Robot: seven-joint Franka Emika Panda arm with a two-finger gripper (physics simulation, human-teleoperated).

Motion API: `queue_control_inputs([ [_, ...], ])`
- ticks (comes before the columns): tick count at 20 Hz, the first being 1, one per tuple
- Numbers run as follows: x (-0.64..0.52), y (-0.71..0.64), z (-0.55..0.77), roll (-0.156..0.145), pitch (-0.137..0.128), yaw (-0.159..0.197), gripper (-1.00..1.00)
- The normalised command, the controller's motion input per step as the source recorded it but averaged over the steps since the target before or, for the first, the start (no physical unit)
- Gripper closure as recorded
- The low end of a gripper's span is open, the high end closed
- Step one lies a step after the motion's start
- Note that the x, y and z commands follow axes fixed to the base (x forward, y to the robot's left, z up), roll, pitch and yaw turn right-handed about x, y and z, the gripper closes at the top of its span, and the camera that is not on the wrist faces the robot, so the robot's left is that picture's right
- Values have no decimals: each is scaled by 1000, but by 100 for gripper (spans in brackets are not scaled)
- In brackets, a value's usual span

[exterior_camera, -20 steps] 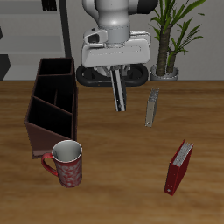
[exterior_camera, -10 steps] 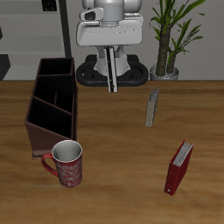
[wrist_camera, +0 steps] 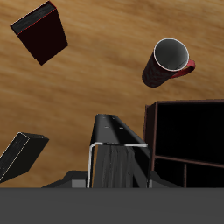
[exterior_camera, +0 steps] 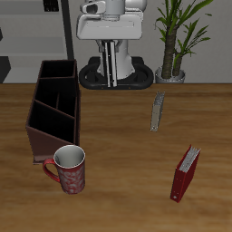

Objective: Place the striped book into the right desk caddy's front compartment

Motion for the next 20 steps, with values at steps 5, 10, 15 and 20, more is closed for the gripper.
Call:
queue_control_inputs([
  [5, -251, -53, 45, -27, -6, 10, 100],
  [10, -297, -86, 49, -21, -5, 9, 100],
  [15, -241, -109, -16, -24, 6, 0, 100],
  [20, -77, -88, -28, -19, 7, 14, 100],
])
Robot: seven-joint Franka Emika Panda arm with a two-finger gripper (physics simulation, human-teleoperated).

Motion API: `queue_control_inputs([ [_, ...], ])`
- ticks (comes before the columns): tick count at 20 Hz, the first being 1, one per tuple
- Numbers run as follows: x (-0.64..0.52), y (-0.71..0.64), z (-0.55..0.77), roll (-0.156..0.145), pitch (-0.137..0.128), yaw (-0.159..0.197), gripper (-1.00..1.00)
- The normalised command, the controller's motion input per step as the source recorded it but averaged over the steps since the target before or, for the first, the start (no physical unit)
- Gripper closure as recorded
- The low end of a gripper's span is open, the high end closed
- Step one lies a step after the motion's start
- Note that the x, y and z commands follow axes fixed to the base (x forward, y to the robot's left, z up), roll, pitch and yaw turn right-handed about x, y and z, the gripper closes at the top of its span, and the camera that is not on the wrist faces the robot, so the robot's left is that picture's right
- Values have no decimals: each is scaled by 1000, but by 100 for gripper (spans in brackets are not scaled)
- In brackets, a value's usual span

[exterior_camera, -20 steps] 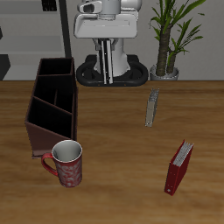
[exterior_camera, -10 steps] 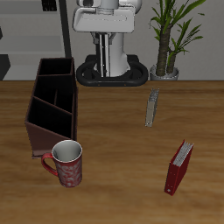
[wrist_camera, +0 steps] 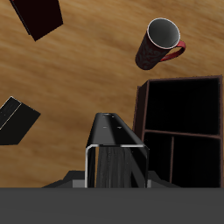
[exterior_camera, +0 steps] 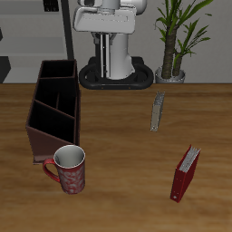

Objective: Place the striped book into the right desk caddy's front compartment

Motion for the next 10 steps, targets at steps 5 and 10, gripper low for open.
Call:
queue_control_inputs([
  [5, -110, -167, 10, -30, 6, 6, 100],
  [10, -118, -264, 50, -60, -9, -6, 100],
])
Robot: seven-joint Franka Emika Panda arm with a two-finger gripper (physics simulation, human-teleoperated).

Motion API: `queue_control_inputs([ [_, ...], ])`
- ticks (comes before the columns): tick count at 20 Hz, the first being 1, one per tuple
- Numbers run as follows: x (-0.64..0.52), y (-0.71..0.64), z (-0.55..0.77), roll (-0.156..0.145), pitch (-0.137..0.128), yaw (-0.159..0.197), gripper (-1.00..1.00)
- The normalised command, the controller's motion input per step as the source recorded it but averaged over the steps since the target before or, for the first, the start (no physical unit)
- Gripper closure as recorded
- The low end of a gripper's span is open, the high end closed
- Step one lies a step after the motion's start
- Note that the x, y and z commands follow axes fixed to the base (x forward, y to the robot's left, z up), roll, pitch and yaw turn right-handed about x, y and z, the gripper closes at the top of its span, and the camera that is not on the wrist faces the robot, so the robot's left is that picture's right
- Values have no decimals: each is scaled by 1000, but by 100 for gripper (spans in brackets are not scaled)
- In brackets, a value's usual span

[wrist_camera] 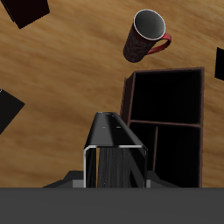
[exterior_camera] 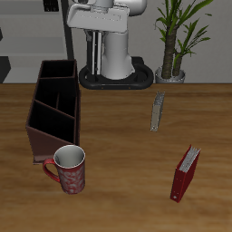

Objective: Place the striped book into the right desk caddy's front compartment

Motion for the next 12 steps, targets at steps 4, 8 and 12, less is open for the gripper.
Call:
queue_control_inputs([
  [4, -148, -327, 30, -65, 4, -11, 100],
  [8, -18, -243, 49, -54, 2, 12, 100],
  [12, -74, -294, 117, -64, -28, -20, 100],
])
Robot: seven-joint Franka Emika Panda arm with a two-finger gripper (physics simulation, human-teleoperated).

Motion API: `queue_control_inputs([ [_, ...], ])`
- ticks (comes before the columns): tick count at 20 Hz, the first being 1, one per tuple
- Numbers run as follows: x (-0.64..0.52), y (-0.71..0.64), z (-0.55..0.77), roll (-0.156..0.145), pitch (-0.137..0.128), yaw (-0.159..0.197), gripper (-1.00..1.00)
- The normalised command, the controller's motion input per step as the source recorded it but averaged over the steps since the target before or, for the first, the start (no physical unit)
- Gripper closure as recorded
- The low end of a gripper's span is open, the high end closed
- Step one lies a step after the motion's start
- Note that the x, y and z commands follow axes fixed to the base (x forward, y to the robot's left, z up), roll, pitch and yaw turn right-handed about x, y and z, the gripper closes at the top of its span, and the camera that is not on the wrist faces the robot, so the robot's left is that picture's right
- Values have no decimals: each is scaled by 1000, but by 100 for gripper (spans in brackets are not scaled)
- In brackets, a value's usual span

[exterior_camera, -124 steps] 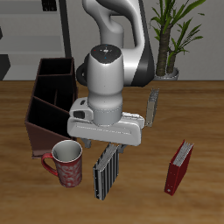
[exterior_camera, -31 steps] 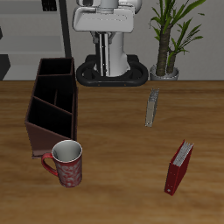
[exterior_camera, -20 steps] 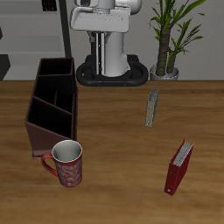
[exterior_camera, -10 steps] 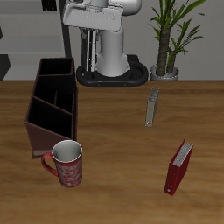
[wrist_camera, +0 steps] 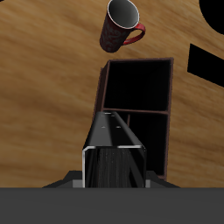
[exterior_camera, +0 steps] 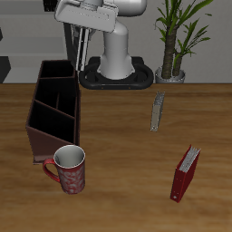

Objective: Place the striped book into the right desk caddy's front compartment

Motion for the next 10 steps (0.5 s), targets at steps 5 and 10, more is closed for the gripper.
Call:
queue_control_inputs([
  [5, 38, -270, 41, -68, -2, -35, 100],
  [10, -3, -44, -45, -17, 8, -8, 100],
])
